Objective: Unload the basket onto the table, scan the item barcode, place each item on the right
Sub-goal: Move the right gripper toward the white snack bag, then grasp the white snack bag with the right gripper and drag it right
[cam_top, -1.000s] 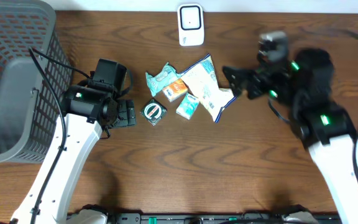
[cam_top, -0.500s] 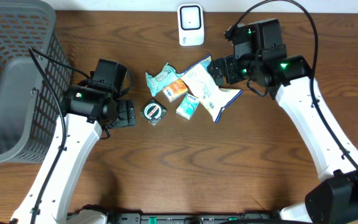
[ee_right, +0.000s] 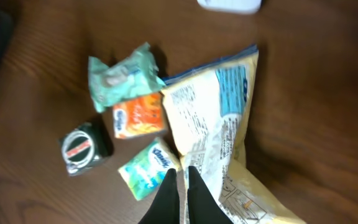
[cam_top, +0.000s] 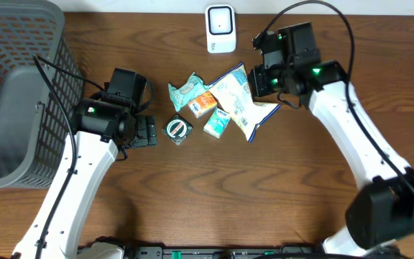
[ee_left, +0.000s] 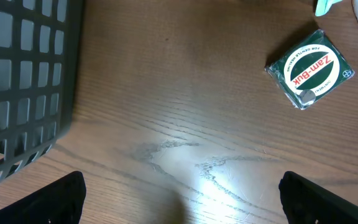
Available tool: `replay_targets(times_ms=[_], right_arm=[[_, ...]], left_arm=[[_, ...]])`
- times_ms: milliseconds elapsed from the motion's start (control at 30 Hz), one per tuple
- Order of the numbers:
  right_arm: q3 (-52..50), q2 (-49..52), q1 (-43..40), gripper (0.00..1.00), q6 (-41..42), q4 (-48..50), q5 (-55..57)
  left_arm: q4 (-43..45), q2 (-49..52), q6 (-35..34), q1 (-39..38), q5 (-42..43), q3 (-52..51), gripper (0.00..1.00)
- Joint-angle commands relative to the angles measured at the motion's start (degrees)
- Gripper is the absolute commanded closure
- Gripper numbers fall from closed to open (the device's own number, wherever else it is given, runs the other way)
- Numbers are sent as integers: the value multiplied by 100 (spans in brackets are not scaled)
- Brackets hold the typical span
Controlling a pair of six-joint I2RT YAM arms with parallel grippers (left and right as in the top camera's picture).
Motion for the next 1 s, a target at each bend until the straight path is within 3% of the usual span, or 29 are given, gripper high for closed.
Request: replay_targets(times_ms=[0,200,300,467,767,967], right_arm=[[105,393,76,99,299,-76,59],[103,992,74,99,295,-496,214],[101,1268,74,99,313,-791,761],[101,1473,70,99,1012,-1397,1947],[280,741,74,99,1110,-2055,2094],[284,-118,74,99,1113,-1615,2094]], left_arm=[[-20,22,-9,20,-70,-11,2],[-20,22,-9,20,-68,-11,2],[-20,22,-9,20,-68,-11,2],[-20,22,-11,20,-70,-11,2],[-20,22,-9,20,-70,-11,2],[-20,22,-9,20,-68,-11,2]])
